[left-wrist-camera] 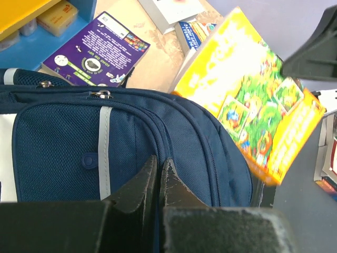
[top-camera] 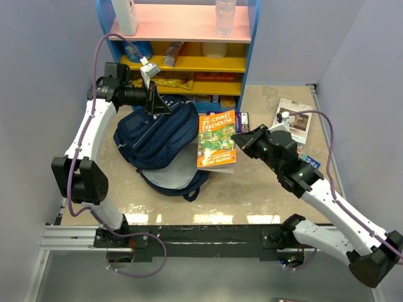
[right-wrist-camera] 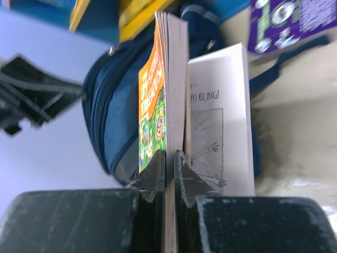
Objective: Pack the student bag
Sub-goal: Place the book in the student bag.
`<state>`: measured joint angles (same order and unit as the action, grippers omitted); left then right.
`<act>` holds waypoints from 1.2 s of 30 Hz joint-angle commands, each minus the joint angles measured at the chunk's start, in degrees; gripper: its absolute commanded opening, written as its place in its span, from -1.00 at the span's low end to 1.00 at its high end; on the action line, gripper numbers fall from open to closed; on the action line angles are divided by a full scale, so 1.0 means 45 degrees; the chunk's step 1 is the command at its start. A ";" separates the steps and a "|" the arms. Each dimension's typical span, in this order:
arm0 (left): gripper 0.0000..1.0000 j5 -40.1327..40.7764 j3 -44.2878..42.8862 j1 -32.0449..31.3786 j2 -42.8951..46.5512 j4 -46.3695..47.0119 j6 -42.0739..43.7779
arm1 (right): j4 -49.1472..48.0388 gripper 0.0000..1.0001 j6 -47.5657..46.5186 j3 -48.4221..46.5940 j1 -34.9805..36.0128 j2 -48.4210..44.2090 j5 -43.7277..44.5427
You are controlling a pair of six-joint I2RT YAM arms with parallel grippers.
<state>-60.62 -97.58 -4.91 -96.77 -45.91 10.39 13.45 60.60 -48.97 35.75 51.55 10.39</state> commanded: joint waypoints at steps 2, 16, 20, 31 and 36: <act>-1.00 -0.1157 -0.0443 -0.0003 0.0743 0.1491 -0.0844 | -0.1445 -1.00 0.0809 -0.0583 0.1449 0.1218 -0.0317; -1.00 -0.2036 -0.0601 0.0133 0.1173 0.0847 -0.1352 | -0.6949 -1.00 0.0616 -0.0466 0.2974 0.5592 0.0133; -1.00 -0.2095 -0.0231 0.0192 0.1445 0.1021 -0.1644 | -0.9293 -1.00 0.0381 -0.0738 0.3110 0.7134 0.0947; -1.00 -0.2310 0.0375 0.0368 0.1817 0.1628 -0.2661 | -1.2110 -1.00 0.2898 -0.2436 0.3267 1.0983 0.4662; -1.00 -0.2290 0.0474 0.0368 0.1837 0.1628 -0.2661 | -0.8178 -1.00 0.2456 -0.5297 0.3598 1.2274 0.4388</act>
<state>-62.39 -94.02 -3.27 -93.21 -42.65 2.09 -34.35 71.31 -61.19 50.68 104.53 26.68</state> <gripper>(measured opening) 0.047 0.024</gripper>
